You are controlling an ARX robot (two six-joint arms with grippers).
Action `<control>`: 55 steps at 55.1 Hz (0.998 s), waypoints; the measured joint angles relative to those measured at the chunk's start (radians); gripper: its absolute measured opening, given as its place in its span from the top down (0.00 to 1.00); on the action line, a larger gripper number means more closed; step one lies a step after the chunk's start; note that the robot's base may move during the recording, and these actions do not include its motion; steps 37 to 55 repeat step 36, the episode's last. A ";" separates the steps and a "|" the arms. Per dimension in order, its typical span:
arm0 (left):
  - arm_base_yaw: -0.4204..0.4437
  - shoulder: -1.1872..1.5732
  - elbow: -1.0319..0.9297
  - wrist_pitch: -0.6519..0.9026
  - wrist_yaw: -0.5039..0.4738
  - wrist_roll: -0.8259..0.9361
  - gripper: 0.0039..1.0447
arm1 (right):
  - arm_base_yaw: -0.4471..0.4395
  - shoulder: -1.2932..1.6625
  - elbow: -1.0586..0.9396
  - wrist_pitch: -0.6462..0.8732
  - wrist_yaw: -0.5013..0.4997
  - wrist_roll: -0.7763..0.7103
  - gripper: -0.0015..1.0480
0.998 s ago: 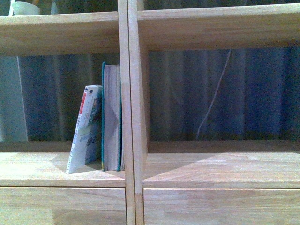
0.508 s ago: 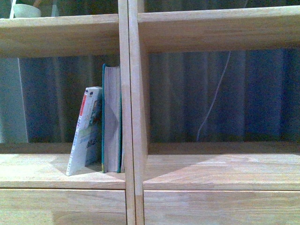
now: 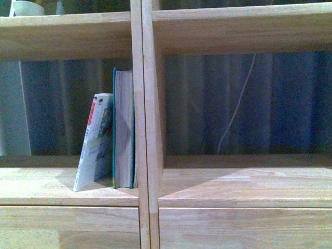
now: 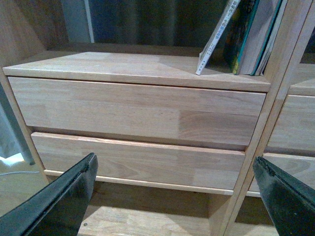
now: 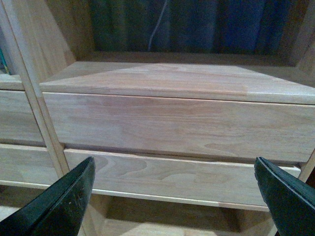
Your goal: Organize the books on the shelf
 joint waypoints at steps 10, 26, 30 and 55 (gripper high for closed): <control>0.000 0.000 0.000 0.000 0.000 0.000 0.07 | 0.000 0.000 0.000 0.000 0.000 0.000 0.07; 0.000 0.000 0.000 0.000 0.000 0.000 0.07 | 0.000 0.000 0.000 0.000 0.000 0.000 0.07; 0.000 0.000 0.000 0.000 0.000 0.000 0.07 | 0.000 0.000 0.000 0.000 0.000 0.000 0.07; 0.000 0.000 0.000 0.000 0.000 0.000 0.07 | 0.000 0.000 0.000 0.000 0.000 0.000 0.07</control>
